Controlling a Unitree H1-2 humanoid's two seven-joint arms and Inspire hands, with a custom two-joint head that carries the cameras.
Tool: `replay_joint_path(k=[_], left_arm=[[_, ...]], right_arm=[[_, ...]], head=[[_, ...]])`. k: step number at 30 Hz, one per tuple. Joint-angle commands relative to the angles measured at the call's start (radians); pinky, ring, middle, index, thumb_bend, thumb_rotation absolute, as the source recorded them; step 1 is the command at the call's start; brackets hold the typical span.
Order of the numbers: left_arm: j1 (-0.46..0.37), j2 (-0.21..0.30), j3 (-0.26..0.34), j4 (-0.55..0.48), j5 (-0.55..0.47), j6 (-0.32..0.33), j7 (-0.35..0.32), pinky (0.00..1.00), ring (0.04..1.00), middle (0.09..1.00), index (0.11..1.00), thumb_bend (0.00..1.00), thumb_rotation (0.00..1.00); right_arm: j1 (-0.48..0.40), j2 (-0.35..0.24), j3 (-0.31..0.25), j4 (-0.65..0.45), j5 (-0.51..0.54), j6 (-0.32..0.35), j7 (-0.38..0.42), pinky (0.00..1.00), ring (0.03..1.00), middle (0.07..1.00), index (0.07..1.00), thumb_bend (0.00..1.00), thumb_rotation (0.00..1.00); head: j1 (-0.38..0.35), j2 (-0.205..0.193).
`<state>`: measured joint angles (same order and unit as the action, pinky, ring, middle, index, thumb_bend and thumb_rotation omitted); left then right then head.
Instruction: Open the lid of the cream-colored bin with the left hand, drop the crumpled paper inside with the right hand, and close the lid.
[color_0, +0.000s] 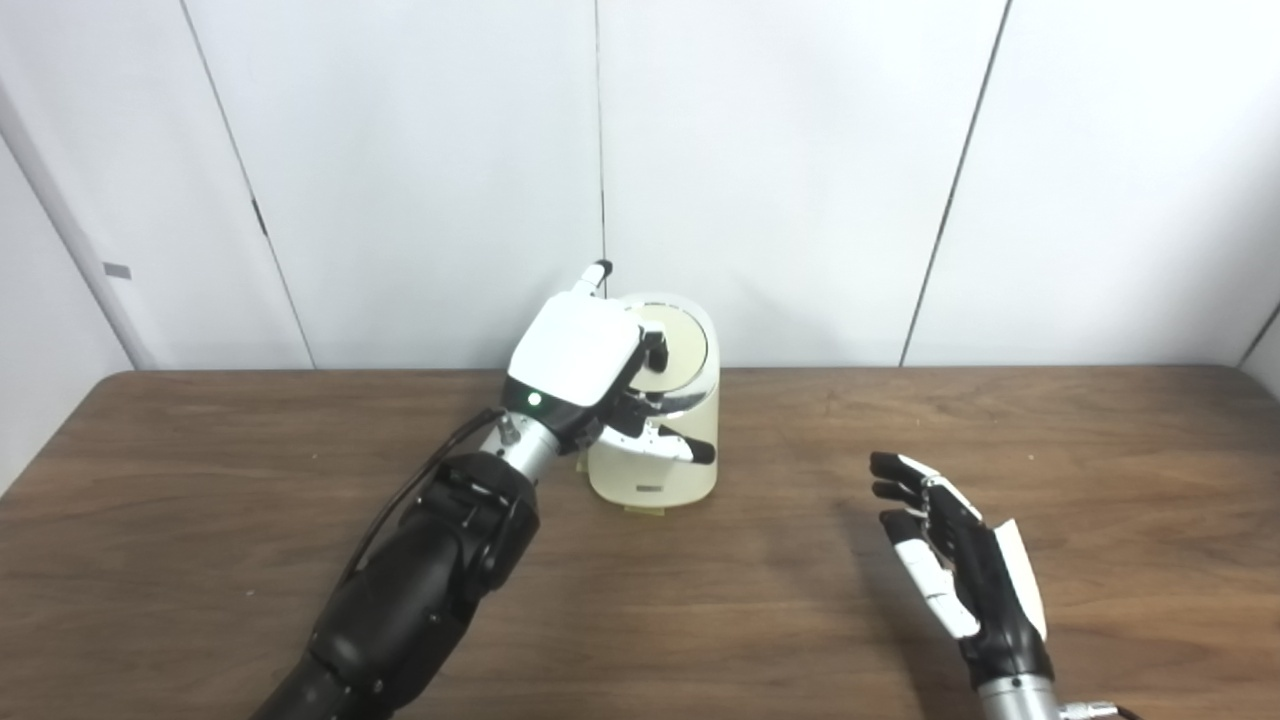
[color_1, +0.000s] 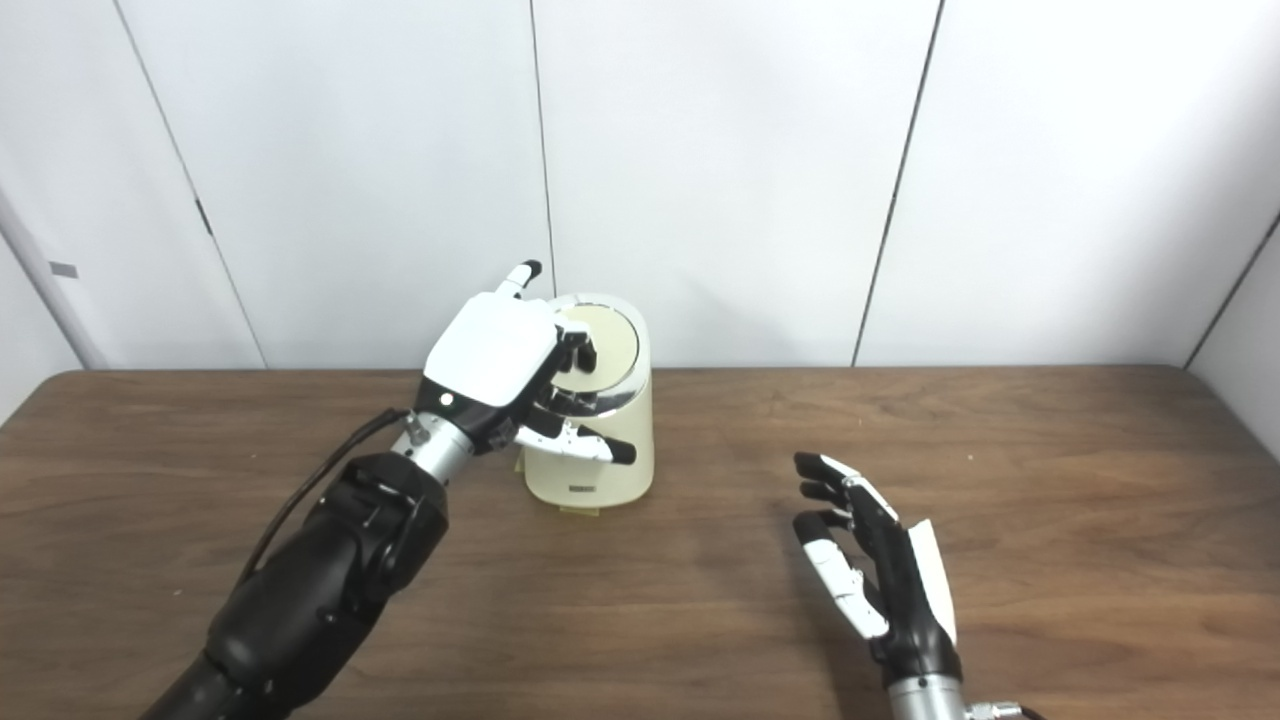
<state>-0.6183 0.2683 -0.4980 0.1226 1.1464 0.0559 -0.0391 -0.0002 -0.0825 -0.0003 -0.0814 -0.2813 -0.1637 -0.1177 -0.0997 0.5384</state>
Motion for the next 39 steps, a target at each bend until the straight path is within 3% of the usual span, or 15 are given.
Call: replay_joint_path(k=[1, 7, 12, 15, 16, 17, 18, 19, 21, 23, 24, 27, 30, 35, 39], left_arm=[[0.022, 0.011, -0.029, 0.062, 0.004, 0.0, -0.06, 1.0, 0.69, 0.595, 0.58, 1.0, 0.78], [0.049, 0.007, -0.011, -0.005, -0.023, 0.002, -0.054, 1.0, 0.686, 0.599, 0.6, 1.0, 0.79], [0.103, -0.018, 0.007, -0.169, -0.03, 0.027, -0.093, 0.96, 0.685, 0.603, 0.604, 0.92, 0.81], [0.141, -0.047, 0.035, -0.259, -0.055, 0.038, -0.08, 0.93, 0.675, 0.602, 0.6, 0.89, 0.82], [0.156, -0.067, 0.056, -0.29, -0.073, 0.034, -0.041, 0.89, 0.664, 0.602, 0.593, 0.85, 0.78], [0.17, -0.091, 0.081, -0.327, -0.09, 0.025, 0.013, 0.8, 0.64, 0.602, 0.589, 0.79, 0.67], [0.18, -0.115, 0.105, -0.362, -0.099, 0.015, 0.068, 0.75, 0.645, 0.641, 0.639, 0.73, 0.58], [0.183, -0.135, 0.123, -0.388, -0.101, 0.006, 0.109, 0.76, 0.705, 0.73, 0.738, 0.68, 0.54], [0.178, -0.172, 0.162, -0.417, -0.12, -0.029, 0.198, 0.94, 0.922, 0.932, 0.936, 0.6, 0.55], [0.166, -0.192, 0.197, -0.417, -0.143, -0.083, 0.276, 0.98, 0.98, 0.983, 0.984, 0.61, 0.6], [0.16, -0.195, 0.214, -0.409, -0.175, -0.127, 0.315, 0.99, 0.992, 0.993, 0.994, 0.62, 0.65], [0.161, -0.194, 0.254, -0.382, -0.356, -0.282, 0.378, 1.0, 1.0, 1.0, 1.0, 0.62, 0.64], [0.208, -0.174, 0.288, -0.393, -0.62, -0.363, 0.32, 0.96, 0.996, 1.0, 1.0, 0.59, 0.65], [0.324, -0.133, 0.357, -0.404, -0.86, -0.369, 0.231, 0.71, 0.81, 0.868, 0.891, 0.53, 0.71], [0.415, -0.111, 0.405, -0.378, -1.013, -0.342, 0.164, 0.65, 0.741, 0.791, 0.804, 0.47, 0.76]], right_arm=[[-0.014, 0.0, 0.001, -0.018, 0.005, -0.021, -0.002, 0.66, 0.766, 0.796, 0.776, 0.52, 0.89], [-0.014, -0.006, 0.001, -0.018, -0.009, -0.021, -0.002, 0.66, 0.761, 0.791, 0.773, 0.5, 0.89], [-0.013, -0.005, 0.004, -0.022, -0.015, -0.01, 0.001, 0.66, 0.762, 0.792, 0.772, 0.5, 0.9], [-0.012, -0.004, 0.004, -0.013, -0.007, -0.024, 0.001, 0.66, 0.761, 0.792, 0.77, 0.51, 0.91], [-0.012, -0.005, 0.003, -0.01, -0.001, -0.025, 0.003, 0.66, 0.76, 0.791, 0.771, 0.51, 0.92], [-0.012, -0.004, 0.002, -0.007, 0.005, -0.024, 0.005, 0.67, 0.762, 0.792, 0.772, 0.51, 0.92], [-0.012, -0.005, 0.001, -0.006, 0.009, -0.02, 0.007, 0.67, 0.763, 0.792, 0.774, 0.5, 0.93], [-0.013, -0.006, 0.001, -0.004, 0.011, -0.017, 0.009, 0.67, 0.765, 0.794, 0.776, 0.5, 0.94], [-0.016, -0.011, 0.003, 0.007, 0.006, -0.016, 0.011, 0.69, 0.773, 0.801, 0.783, 0.5, 0.96], [-0.02, -0.016, 0.005, 0.022, -0.001, -0.027, 0.008, 0.71, 0.782, 0.805, 0.788, 0.49, 0.98], [-0.021, -0.019, 0.007, 0.026, -0.009, -0.026, 0.008, 0.71, 0.781, 0.804, 0.786, 0.49, 0.98], [-0.021, -0.024, 0.014, 0.029, -0.025, -0.021, 0.008, 0.72, 0.788, 0.809, 0.792, 0.49, 0.99], [-0.02, -0.023, 0.017, 0.033, -0.041, -0.027, -0.003, 0.71, 0.78, 0.801, 0.788, 0.5, 0.99], [-0.021, -0.027, 0.021, 0.031, -0.05, -0.03, -0.002, 0.7, 0.774, 0.798, 0.789, 0.5, 0.99], [-0.021, -0.03, 0.023, 0.024, -0.053, -0.019, 0.001, 0.69, 0.772, 0.797, 0.788, 0.5, 0.99]], head=[[0.001, 0.0], [0.011, -0.003], [0.005, -0.003], [0.004, -0.003], [0.006, -0.002], [0.008, -0.002], [0.011, -0.004], [0.013, -0.007], [0.011, -0.013], [0.011, -0.02], [0.011, -0.021], [0.012, -0.021], [0.012, -0.021], [0.01, -0.02], [0.011, -0.021]])
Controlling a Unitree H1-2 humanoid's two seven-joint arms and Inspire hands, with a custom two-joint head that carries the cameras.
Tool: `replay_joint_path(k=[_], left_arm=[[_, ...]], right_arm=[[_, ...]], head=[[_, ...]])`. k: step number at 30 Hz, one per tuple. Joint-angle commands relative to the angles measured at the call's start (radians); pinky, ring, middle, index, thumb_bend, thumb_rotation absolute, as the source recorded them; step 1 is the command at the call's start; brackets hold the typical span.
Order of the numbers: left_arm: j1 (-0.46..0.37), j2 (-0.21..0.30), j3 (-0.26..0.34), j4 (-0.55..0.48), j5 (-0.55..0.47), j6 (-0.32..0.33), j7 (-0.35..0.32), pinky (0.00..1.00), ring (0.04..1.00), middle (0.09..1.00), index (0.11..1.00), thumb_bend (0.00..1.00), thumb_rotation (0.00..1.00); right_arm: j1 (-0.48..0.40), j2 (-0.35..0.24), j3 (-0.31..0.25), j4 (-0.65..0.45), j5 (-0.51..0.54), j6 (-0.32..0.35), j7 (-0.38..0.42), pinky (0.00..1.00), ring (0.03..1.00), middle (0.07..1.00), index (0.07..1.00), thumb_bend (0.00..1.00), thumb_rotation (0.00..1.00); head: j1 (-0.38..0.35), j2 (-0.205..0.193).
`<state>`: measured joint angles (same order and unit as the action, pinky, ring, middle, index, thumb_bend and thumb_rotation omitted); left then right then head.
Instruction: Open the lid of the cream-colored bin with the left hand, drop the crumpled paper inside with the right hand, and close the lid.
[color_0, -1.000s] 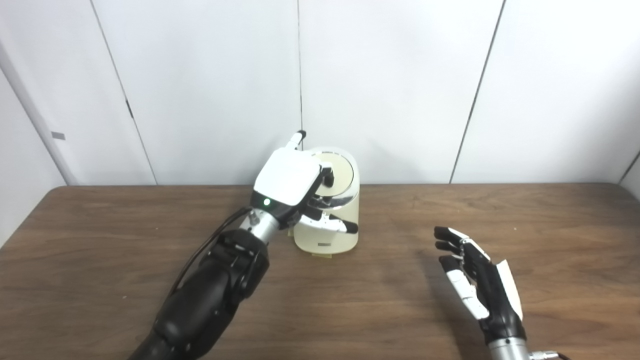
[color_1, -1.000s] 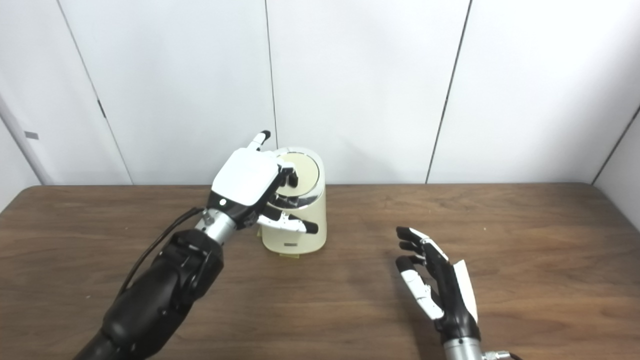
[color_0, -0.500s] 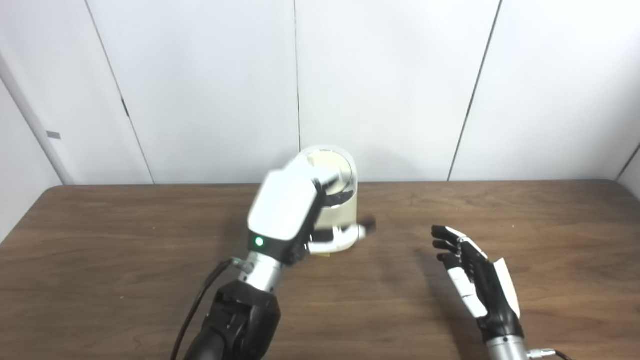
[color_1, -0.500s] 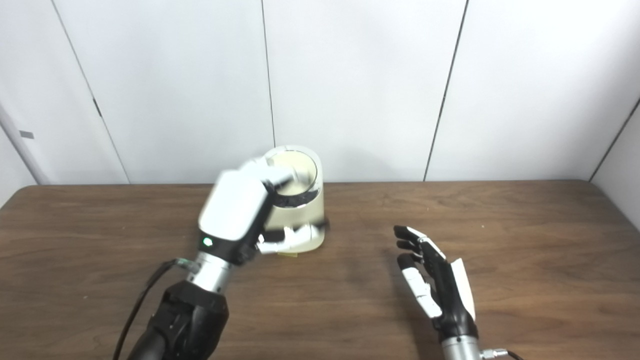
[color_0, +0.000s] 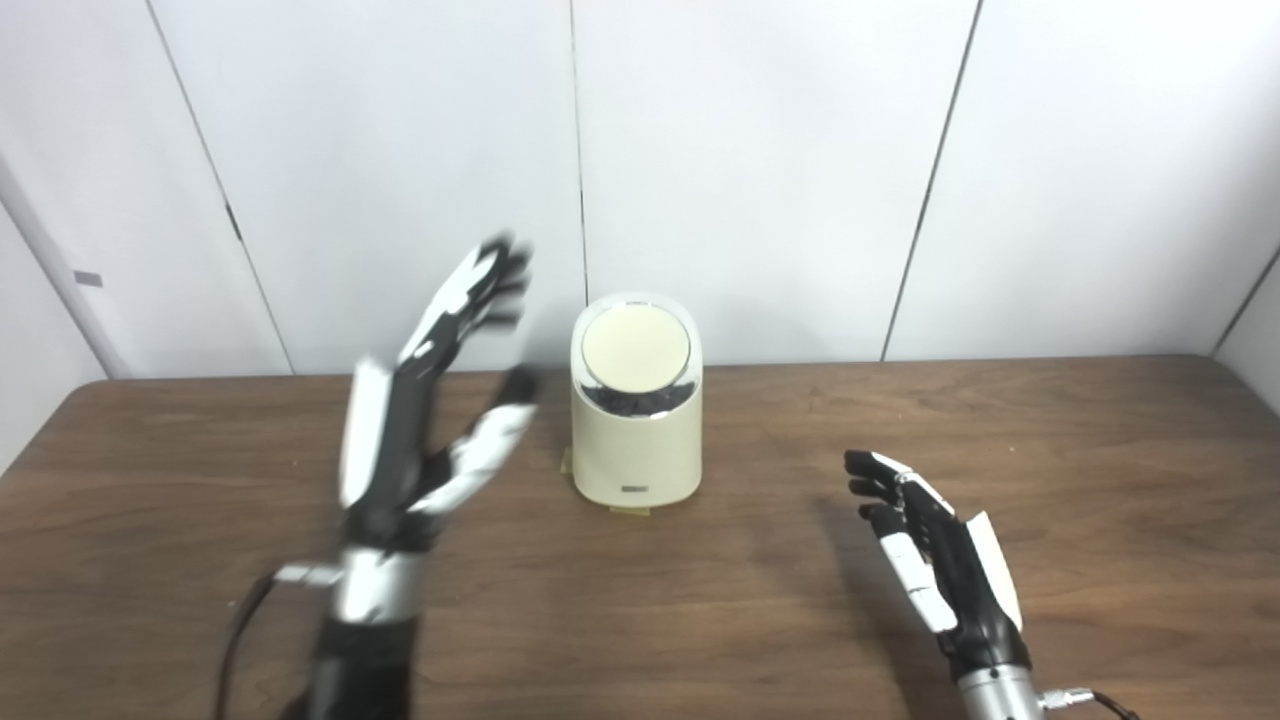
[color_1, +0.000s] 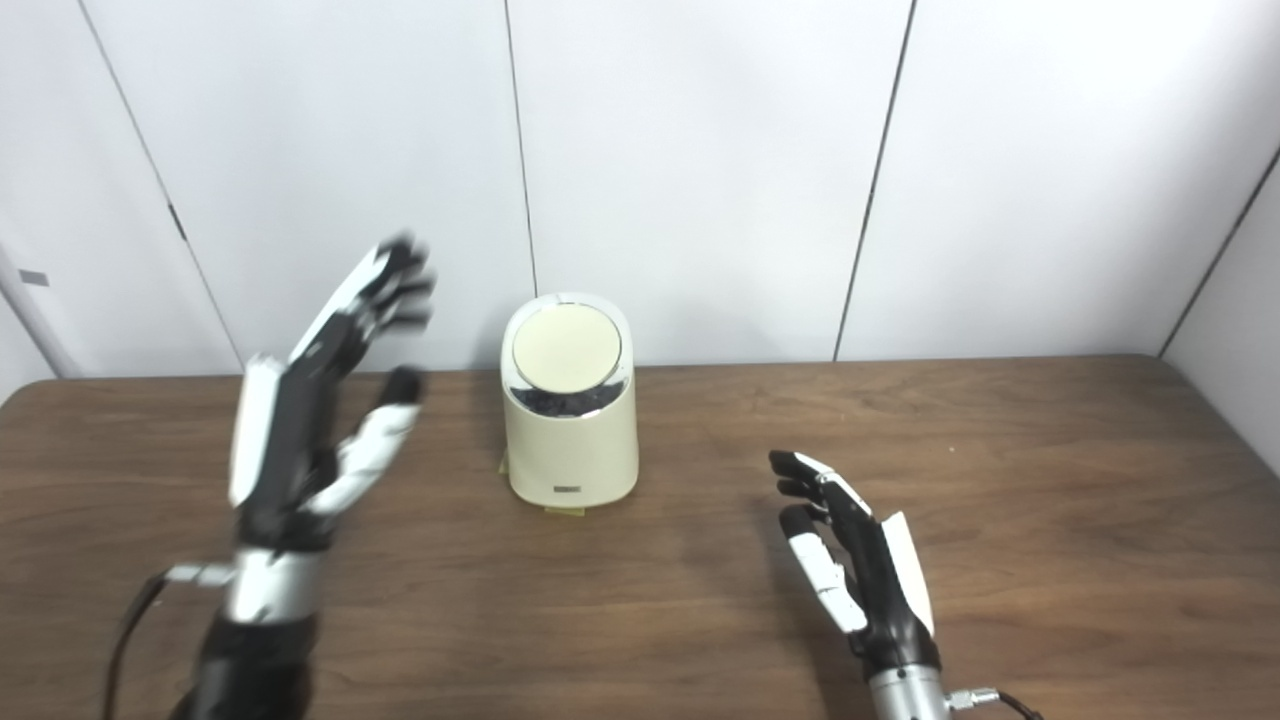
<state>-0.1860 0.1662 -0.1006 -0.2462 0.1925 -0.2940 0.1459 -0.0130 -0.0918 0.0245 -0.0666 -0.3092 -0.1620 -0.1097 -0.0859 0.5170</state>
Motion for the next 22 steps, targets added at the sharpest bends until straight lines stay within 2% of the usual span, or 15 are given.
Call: replay_joint_path(k=[1, 2, 4, 7, 11, 15, 19, 22], left_arm=[[-0.003, -0.01, 0.017, -0.006, -0.092, 0.021, -0.033, 0.64, 0.73, 0.766, 0.772, 0.46, 0.77], [0.02, -0.019, 0.032, 0.003, -0.155, 0.031, -0.041, 0.64, 0.726, 0.757, 0.761, 0.46, 0.78], [0.048, -0.035, 0.055, 0.014, -0.24, 0.044, -0.058, 0.63, 0.708, 0.722, 0.717, 0.31, 0.78], [0.079, -0.053, 0.085, 0.024, -0.334, 0.079, -0.081, 0.62, 0.698, 0.708, 0.694, 0.21, 0.79], [0.117, -0.057, 0.123, 0.046, -0.406, 0.116, -0.112, 0.63, 0.732, 0.737, 0.723, 0.21, 0.78], [0.136, -0.056, 0.146, 0.065, -0.436, 0.144, -0.142, 0.68, 0.77, 0.763, 0.748, 0.21, 0.71], [0.141, -0.063, 0.156, 0.089, -0.415, 0.164, -0.139, 0.68, 0.767, 0.769, 0.758, 0.17, 0.72], [0.144, -0.067, 0.154, 0.122, -0.387, 0.156, -0.139, 0.69, 0.772, 0.777, 0.77, 0.15, 0.71]], right_arm=[[-0.009, -0.021, -0.002, 0.009, -0.024, -0.021, -0.006, 0.69, 0.773, 0.797, 0.788, 0.5, 0.99], [-0.008, -0.021, -0.002, 0.008, -0.022, -0.018, -0.006, 0.69, 0.773, 0.797, 0.788, 0.49, 0.99], [-0.007, -0.021, -0.004, 0.007, -0.016, -0.017, -0.005, 0.7, 0.776, 0.801, 0.789, 0.49, 0.98], [-0.007, -0.018, -0.01, 0.012, 0.01, -0.031, -0.005, 0.69, 0.776, 0.798, 0.784, 0.45, 0.94], [-0.005, -0.012, -0.016, 0.012, 0.043, -0.029, 0.0, 0.7, 0.785, 0.807, 0.79, 0.4, 0.91], [-0.004, -0.007, -0.024, 0.009, 0.074, -0.023, 0.002, 0.7, 0.784, 0.807, 0.792, 0.35, 0.85], [-0.002, 0.004, -0.043, 0.006, 0.128, -0.023, 0.003, 0.68, 0.775, 0.796, 0.782, 0.17, 0.62], [0.002, 0.011, -0.057, -0.001, 0.149, -0.019, -0.001, 0.68, 0.774, 0.791, 0.776, 0.15, 0.48]], head=[[-0.003, 0.0], [-0.006, 0.0], [-0.004, 0.001], [0.001, 0.0], [0.0, 0.001], [-0.002, 0.001], [-0.006, 0.003], [-0.012, 0.003]])
